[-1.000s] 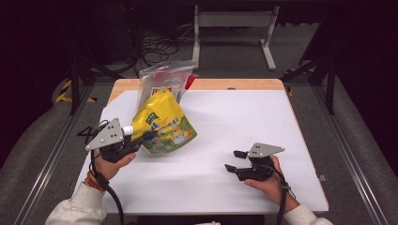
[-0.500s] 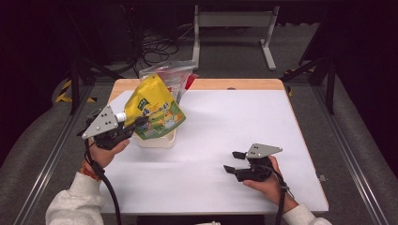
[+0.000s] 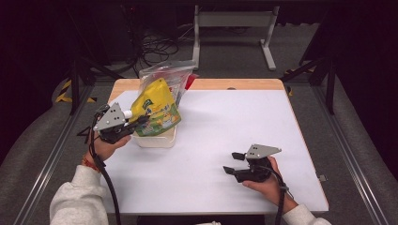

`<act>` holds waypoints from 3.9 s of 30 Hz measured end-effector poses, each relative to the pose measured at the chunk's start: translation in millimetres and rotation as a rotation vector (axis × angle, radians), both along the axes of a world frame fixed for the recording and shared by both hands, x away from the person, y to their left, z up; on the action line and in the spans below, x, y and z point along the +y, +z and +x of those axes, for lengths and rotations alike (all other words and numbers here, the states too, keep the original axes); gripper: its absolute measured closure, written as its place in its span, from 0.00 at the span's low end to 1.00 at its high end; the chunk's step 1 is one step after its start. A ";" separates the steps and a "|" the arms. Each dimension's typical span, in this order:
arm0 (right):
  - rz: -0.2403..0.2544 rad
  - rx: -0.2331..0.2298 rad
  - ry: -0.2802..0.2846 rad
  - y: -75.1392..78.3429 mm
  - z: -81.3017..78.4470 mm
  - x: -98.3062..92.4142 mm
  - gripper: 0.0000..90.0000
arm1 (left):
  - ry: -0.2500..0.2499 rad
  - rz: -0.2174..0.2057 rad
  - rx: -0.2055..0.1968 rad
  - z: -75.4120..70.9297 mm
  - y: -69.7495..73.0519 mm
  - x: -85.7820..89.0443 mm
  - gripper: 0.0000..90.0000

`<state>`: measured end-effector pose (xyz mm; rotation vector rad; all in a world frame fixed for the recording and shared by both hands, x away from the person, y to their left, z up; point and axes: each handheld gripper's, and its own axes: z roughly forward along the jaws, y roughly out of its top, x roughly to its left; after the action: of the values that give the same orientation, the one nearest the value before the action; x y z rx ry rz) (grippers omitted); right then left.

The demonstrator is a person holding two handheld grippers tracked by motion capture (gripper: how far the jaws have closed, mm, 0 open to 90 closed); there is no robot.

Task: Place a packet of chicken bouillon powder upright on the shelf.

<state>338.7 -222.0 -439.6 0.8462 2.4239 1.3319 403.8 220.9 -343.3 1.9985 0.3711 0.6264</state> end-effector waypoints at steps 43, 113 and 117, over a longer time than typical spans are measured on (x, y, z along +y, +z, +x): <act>-0.019 0.020 0.011 -2.5 0.9 3.0 0.37 | 0.018 0.074 0.151 13.8 -11.9 10.2 0.95; 0.011 -0.045 0.040 8.2 14.6 30.7 0.70 | 0.170 0.030 0.162 3.8 -17.0 8.9 1.00; -0.005 -0.041 0.060 5.4 11.4 31.7 0.66 | 0.161 0.048 0.172 4.1 -19.9 4.9 1.00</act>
<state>350.1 -190.4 -434.3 0.7426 2.4380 1.3498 407.8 225.8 -363.2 2.0892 0.6310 0.5680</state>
